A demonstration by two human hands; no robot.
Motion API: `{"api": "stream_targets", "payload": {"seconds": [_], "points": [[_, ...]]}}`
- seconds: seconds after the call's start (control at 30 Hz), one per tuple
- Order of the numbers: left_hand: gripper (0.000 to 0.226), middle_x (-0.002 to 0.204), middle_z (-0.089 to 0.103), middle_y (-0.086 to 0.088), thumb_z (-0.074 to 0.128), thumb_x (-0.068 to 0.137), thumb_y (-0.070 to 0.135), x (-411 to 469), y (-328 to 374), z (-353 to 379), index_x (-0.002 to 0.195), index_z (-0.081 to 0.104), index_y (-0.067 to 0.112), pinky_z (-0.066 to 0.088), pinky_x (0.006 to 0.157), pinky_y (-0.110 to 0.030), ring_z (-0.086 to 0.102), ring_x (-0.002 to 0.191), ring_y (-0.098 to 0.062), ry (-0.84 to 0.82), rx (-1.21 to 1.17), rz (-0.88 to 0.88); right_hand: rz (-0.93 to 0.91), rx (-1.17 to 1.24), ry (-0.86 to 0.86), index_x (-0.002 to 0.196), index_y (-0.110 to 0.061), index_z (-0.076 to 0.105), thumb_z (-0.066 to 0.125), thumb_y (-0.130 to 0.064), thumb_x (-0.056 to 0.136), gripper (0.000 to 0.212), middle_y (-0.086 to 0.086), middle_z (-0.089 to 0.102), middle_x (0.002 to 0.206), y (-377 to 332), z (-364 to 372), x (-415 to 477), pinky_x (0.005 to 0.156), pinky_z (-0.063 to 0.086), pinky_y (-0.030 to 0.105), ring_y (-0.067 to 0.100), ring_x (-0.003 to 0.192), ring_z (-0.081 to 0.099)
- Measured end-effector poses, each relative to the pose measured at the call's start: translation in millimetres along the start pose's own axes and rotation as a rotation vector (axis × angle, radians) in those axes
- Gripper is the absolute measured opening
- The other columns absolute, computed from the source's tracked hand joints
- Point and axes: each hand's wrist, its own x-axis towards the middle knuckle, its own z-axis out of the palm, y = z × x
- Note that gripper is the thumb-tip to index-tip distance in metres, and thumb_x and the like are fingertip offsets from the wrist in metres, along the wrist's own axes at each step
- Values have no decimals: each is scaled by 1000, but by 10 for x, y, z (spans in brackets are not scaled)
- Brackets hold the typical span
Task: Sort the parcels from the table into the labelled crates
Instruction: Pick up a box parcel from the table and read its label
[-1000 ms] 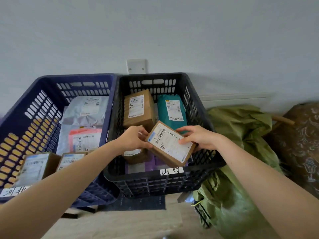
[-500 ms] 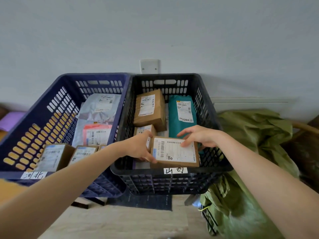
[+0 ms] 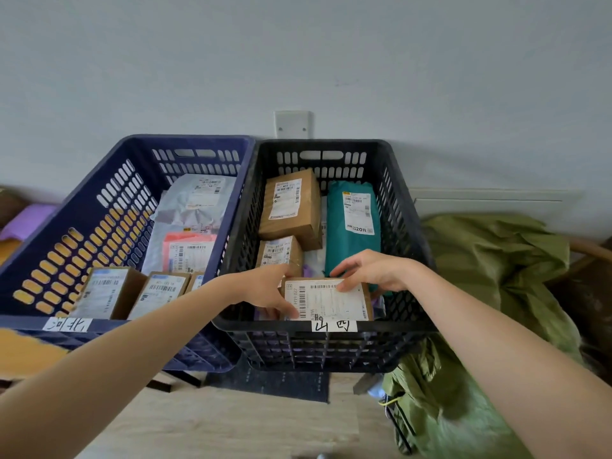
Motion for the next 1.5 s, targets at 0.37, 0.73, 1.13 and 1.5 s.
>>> {"api": "stream_targets", "payload": {"seconds": [0.37, 0.73, 1.13, 1.5], "points": [[74, 136, 51, -10, 73, 84, 30, -131, -102, 87, 142, 31, 13, 43, 95, -32, 51, 120, -26, 89, 417, -24, -27, 74, -27, 113, -22, 63, 73, -11, 82, 34, 4, 67, 114, 40, 296, 290, 90, 54, 43, 21, 106, 63], [72, 160, 14, 7, 65, 90, 31, -125, -113, -15, 147, 24, 45, 30, 112, -44, 26, 143, -24, -25, 864, 244, 2, 90, -102, 115, -19, 60, 69, 4, 82, 41, 9, 60, 123, 50, 259, 330, 88, 56, 38, 24, 108, 61], [79, 162, 1, 6, 48, 98, 9, -18, -127, -36, 150, 1, 45, 22, 117, -45, 11, 148, -23, -194, 1302, 577, 117, 278, -236, 128, -7, 52, 68, 9, 81, 52, 18, 66, 110, 54, 344, 324, 81, 59, 39, 31, 94, 71], [84, 161, 9, 5, 54, 93, 4, 83, -247, -7, 150, 8, 46, 32, 113, -44, 23, 145, -26, -200, 1263, 532, 84, 197, -230, 136, -9, 46, 73, 3, 79, 64, 15, 63, 119, 92, 416, 445, 84, 58, 40, 29, 98, 70]]}}
